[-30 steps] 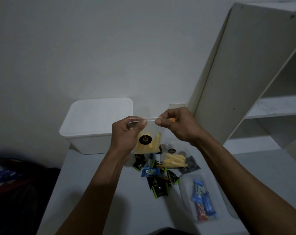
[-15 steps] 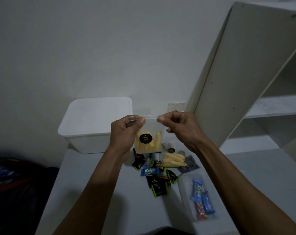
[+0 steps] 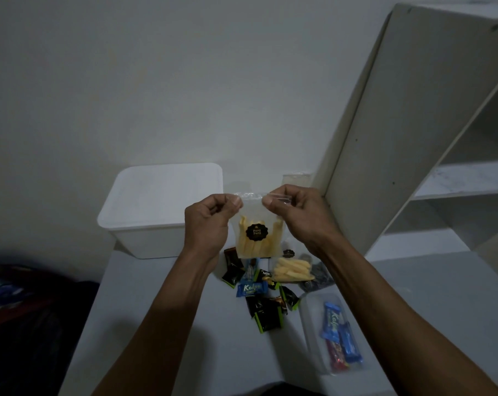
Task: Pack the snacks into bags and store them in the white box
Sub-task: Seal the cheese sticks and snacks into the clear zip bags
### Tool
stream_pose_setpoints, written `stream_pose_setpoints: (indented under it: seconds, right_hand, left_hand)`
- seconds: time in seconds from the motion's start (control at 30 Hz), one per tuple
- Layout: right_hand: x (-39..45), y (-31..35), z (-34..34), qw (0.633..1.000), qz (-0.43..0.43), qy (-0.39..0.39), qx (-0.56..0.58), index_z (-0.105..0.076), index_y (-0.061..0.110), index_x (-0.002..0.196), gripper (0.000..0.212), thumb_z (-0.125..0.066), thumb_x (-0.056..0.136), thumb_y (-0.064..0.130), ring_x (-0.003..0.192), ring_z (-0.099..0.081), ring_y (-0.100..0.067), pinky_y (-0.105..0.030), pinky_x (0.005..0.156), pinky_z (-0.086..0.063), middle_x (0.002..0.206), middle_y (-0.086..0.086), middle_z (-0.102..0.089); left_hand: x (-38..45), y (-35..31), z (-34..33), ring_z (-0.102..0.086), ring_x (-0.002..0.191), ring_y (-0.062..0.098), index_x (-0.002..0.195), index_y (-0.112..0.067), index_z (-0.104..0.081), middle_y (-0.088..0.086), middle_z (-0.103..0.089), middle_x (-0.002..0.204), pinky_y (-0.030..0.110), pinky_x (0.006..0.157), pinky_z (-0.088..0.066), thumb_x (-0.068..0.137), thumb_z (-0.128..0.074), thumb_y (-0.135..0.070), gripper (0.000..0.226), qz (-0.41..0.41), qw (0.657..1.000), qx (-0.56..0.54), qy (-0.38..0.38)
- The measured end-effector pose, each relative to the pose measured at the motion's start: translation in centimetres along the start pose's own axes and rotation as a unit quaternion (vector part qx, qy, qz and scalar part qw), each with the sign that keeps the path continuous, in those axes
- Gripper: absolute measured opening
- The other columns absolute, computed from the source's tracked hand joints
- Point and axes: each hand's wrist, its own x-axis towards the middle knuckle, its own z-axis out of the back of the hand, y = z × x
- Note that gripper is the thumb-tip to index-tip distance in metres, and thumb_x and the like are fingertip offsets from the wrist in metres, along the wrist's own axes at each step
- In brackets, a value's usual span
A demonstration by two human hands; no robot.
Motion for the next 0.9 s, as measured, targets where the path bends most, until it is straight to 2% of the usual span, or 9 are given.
stream_pose_setpoints:
  seconds: [0.1,0.23,0.33,0.47,0.53,0.6,0.67,0.77,0.9]
  right_hand:
    - [-0.1,0.1,0.1,1.0,0.005,0.006,-0.008,-0.073,0.017,0.081,0.011,-0.071,0.088,0.026,0.064,-0.057,0.007,-0.017,0.064,-0.044,0.074,0.01,-0.067]
    - [-0.2,0.6,-0.2,0.998,0.035,0.018,-0.046,-0.074,0.012,0.084,0.016,-0.074,0.086,0.027,0.073,-0.065,0.002,-0.006,0.061,-0.048,0.081,0.004,-0.074]
    - [-0.1,0.8,-0.3,0.996,0.053,0.006,-0.069,-0.073,0.011,0.081,0.016,-0.073,0.087,0.027,0.082,-0.068,-0.011,-0.019,0.071,-0.052,0.083,0.0,-0.074]
    - [0.0,0.7,0.0,0.997,0.026,0.028,-0.068,-0.074,0.014,0.083,0.018,-0.073,0.086,0.032,0.086,-0.07,-0.007,-0.024,0.078,-0.053,0.084,0.003,-0.075]
    - [0.1,1.0,0.4,0.997,-0.003,0.066,-0.041,-0.075,0.015,0.082,0.024,-0.068,0.089,0.036,0.089,-0.07,-0.003,-0.02,0.078,-0.051,0.086,0.005,-0.076]
    - [0.3,1.3,0.8,0.995,-0.03,0.096,-0.016,-0.075,0.016,0.079,0.029,-0.062,0.093,0.039,0.091,-0.07,0.001,-0.01,0.068,-0.048,0.088,0.005,-0.077]
    - [0.6,1.7,1.3,0.992,-0.023,0.11,-0.05,-0.075,0.014,0.08,0.028,-0.063,0.093,0.036,0.08,-0.068,0.003,-0.007,0.059,-0.044,0.084,0.004,-0.077]
    - [0.8,1.9,1.5,0.986,-0.005,0.129,-0.11,-0.075,0.015,0.084,0.019,-0.068,0.09,0.032,0.062,-0.06,0.004,-0.012,0.057,-0.043,0.074,0.005,-0.073]
    - [1.0,1.4,1.0,0.99,-0.012,0.105,-0.092,-0.071,0.014,0.077,0.018,-0.071,0.088,0.028,0.053,-0.051,0.0,-0.019,0.054,-0.044,0.061,0.008,-0.062]
  left_hand:
    - [-0.1,0.1,0.2,-0.065,0.072,-0.001,0.085,-0.012,-0.07,0.002,-0.072,0.082,0.01,0.066,-0.049,0.09,-0.067,-0.011,0.006,-0.006,1.0,0.001,0.017]
    - [-0.4,0.3,0.0,-0.066,0.074,0.003,0.084,-0.013,-0.072,0.0,-0.073,0.079,0.012,0.069,-0.049,0.089,-0.068,-0.011,0.007,-0.032,0.998,0.041,0.034]
    - [-0.7,0.2,-0.4,-0.066,0.073,-0.001,0.086,-0.015,-0.072,-0.001,-0.073,0.08,0.01,0.065,-0.048,0.09,-0.068,-0.012,0.006,-0.019,0.999,0.023,0.026]
    - [-0.7,-0.1,-0.2,-0.064,0.07,-0.005,0.09,-0.01,-0.071,-0.001,-0.071,0.08,0.008,0.063,-0.047,0.09,-0.067,-0.01,0.004,-0.008,1.0,0.006,0.015]
    - [-0.7,-0.2,-0.1,-0.064,0.07,-0.005,0.091,-0.007,-0.07,0.0,-0.071,0.082,0.007,0.064,-0.047,0.09,-0.066,-0.009,0.005,-0.013,1.0,0.016,0.022]
    - [-0.6,-0.3,0.0,-0.064,0.073,-0.005,0.09,-0.008,-0.07,0.0,-0.072,0.083,0.007,0.065,-0.047,0.092,-0.065,-0.01,0.006,-0.02,0.999,0.033,0.035]
    - [-0.3,-0.3,0.1,-0.065,0.075,-0.002,0.086,-0.013,-0.071,-0.004,-0.072,0.081,0.01,0.07,-0.048,0.092,-0.064,-0.012,0.009,-0.029,0.997,0.057,0.05]
    - [0.1,-0.2,0.2,-0.065,0.078,0.005,0.081,-0.02,-0.073,-0.01,-0.073,0.077,0.025,0.08,-0.053,0.091,-0.067,-0.016,0.013,-0.041,0.994,0.08,0.055]
    - [-0.2,-0.4,-0.5,-0.065,0.08,0.006,0.085,-0.018,-0.073,-0.006,-0.073,0.085,0.023,0.072,-0.053,0.084,-0.075,-0.028,0.01,-0.014,0.996,0.085,-0.025]
